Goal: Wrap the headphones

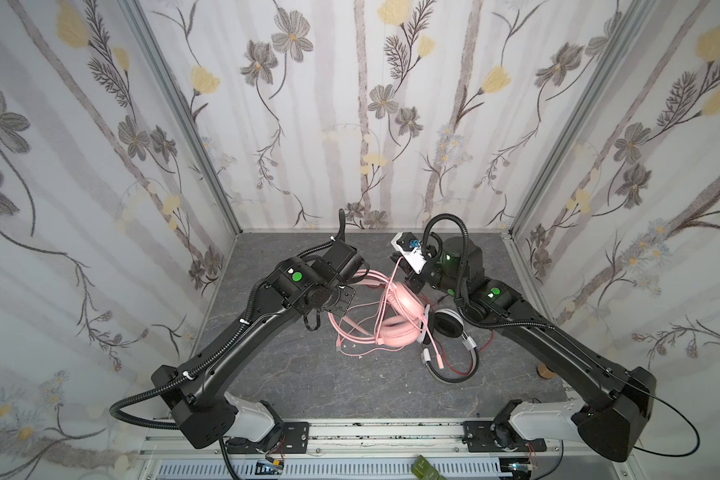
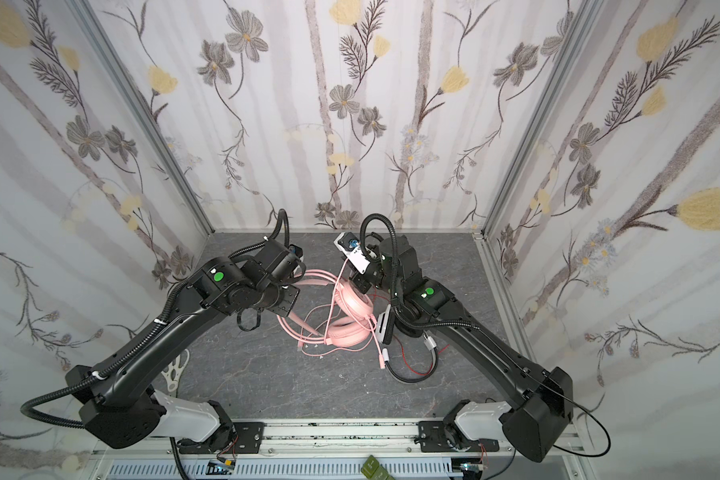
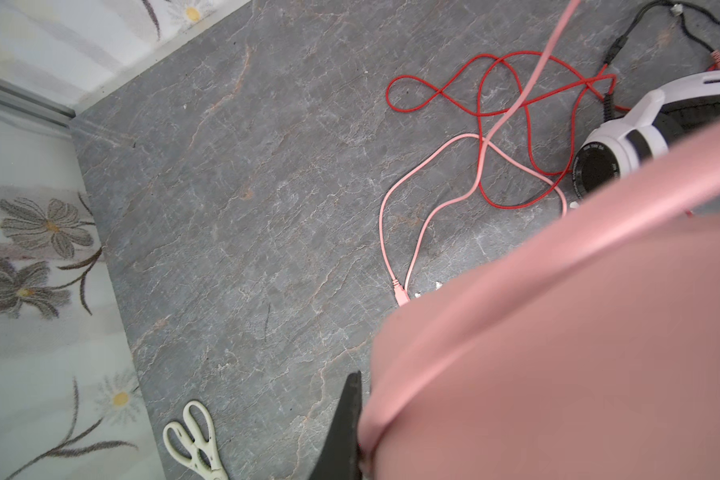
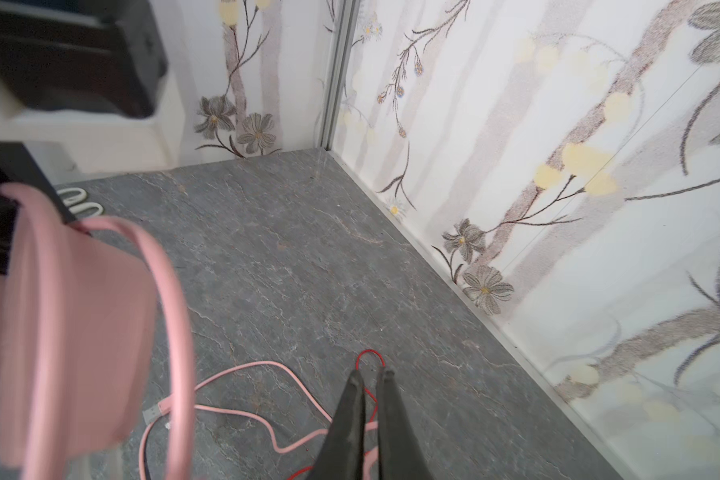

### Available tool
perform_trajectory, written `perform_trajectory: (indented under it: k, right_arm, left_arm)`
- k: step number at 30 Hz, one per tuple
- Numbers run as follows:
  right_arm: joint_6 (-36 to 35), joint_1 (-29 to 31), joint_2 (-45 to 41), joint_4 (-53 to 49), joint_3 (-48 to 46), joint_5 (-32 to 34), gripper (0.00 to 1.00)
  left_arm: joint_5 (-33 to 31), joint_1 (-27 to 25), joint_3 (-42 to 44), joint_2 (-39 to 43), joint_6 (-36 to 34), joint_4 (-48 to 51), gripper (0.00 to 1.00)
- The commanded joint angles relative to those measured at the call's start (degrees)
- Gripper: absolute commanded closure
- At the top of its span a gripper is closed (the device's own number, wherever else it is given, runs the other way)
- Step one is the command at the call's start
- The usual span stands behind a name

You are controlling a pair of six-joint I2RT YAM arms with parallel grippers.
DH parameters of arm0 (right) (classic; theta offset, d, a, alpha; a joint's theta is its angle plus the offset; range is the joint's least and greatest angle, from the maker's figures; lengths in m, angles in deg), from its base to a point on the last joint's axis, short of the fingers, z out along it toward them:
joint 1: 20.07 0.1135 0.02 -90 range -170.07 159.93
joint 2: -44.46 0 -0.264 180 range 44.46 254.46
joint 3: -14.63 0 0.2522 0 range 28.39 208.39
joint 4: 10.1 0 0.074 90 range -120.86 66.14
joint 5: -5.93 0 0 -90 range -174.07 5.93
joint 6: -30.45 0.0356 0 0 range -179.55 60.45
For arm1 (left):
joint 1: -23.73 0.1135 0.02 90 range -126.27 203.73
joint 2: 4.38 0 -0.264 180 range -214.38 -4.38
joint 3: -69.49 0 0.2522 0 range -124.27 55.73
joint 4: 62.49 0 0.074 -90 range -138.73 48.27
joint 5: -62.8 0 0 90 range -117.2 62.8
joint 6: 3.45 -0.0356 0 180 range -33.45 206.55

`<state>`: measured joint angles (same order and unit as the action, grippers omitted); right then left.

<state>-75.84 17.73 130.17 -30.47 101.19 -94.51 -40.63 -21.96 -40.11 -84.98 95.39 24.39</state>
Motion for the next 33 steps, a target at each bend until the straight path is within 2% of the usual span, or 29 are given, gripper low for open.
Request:
perform_trajectory:
  k: [1,3,5,8,14,20,23,27,33]
  right_arm:
    - [8.92,-3.65,3.91,4.77,2.49,-15.44,0.65]
    - [13.48,-6.51,8.25,3.26,4.27,-21.87,0.57]
    - [19.64,-9.58,11.81,3.30,4.18,-28.30,0.54]
    - [24.96,-12.14,15.83,3.05,2.38,-34.92,0.59]
    - [27.73,-11.83,10.14,9.78,-10.65,-33.23,0.53]
    - [29.62,-9.18,8.22,12.48,-17.79,-31.19,0.52]
    - [33.63,-6.57,9.50,16.32,-20.22,-30.54,0.52]
    - [39.84,-2.14,11.93,24.15,-23.12,-25.23,0.52]
    - [45.24,4.27,19.77,27.56,-19.47,-22.89,0.53]
  left_arm:
    - [6.52,0.53,0.12,1.44,0.39,-1.22,1.00]
    - [8.25,2.11,-0.42,1.80,2.20,-1.34,1.00]
    - [12.07,5.31,-1.30,2.29,4.52,-1.18,1.00]
    - [18.00,10.63,-2.51,3.46,7.77,-1.65,1.00]
    - [18.52,17.13,-10.90,2.98,14.16,1.53,1.00]
    - [14.05,18.27,-21.05,-0.44,17.16,4.98,1.00]
    - [11.94,18.53,-24.25,-2.25,17.68,6.01,1.00]
    - [10.12,19.04,-27.31,-4.19,17.52,6.73,1.00]
    - [9.96,20.28,-27.57,-4.93,17.68,5.22,1.00]
